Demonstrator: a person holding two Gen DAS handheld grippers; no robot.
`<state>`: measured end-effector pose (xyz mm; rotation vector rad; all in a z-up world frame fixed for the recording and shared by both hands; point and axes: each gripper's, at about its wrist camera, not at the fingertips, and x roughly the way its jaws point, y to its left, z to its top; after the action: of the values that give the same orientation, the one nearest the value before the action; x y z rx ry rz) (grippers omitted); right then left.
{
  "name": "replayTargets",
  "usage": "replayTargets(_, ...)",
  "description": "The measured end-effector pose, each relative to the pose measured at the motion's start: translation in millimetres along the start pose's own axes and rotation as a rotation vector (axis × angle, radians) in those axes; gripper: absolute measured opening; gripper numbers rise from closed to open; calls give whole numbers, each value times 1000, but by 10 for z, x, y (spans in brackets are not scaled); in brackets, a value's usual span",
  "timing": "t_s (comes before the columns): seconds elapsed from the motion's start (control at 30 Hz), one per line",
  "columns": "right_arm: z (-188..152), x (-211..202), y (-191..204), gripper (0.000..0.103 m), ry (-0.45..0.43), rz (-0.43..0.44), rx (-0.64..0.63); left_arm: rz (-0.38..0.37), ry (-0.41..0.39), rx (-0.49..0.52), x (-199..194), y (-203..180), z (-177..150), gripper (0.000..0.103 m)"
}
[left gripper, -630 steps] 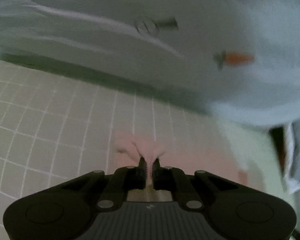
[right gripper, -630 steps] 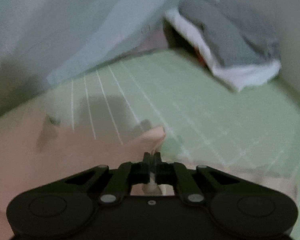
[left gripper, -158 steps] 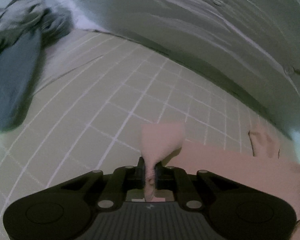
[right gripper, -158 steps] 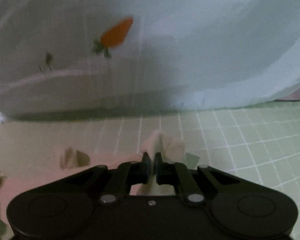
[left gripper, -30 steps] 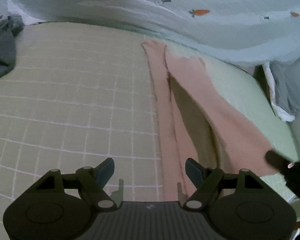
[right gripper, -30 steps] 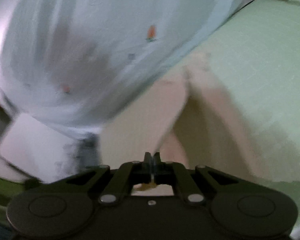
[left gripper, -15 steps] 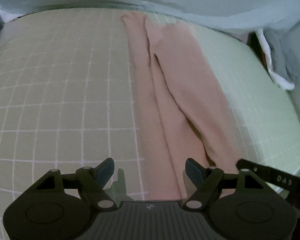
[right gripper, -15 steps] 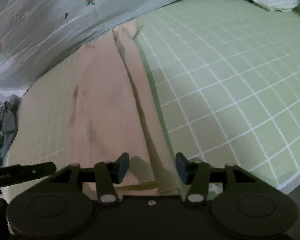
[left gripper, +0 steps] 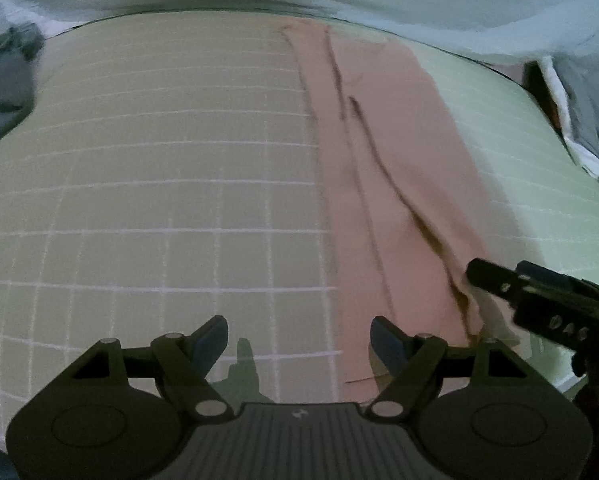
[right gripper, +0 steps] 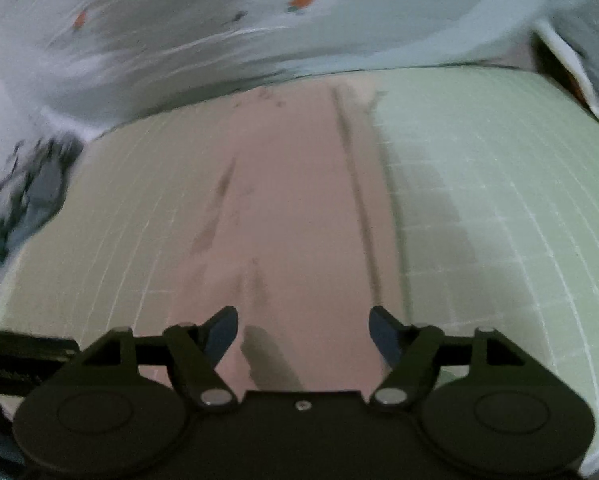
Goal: Fold clothes
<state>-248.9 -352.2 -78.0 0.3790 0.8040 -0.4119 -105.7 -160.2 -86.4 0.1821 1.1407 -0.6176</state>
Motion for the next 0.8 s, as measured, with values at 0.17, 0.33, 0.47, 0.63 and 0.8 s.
replayTargets(0.17, -32, 195, 173, 55, 68, -102, -102, 16, -23, -43, -86, 217, 12, 79)
replayTargets(0.33, -32, 50, 145, 26, 46, -92, -76, -7, -23, -55, -73, 273, 28, 80)
replayTargets(0.47, -53, -10, 219, 22, 38, -95, -117, -38, -12, -28, -49, 240, 22, 80)
replayTargets(0.63, -200, -8, 109, 21, 92, -62, -75, -68, 7, 6, 18, 132, 40, 80)
replayTargets(0.8, -195, -228, -40, 51, -9, -16, 35, -91, 19, 30, 87, -6, 54, 80)
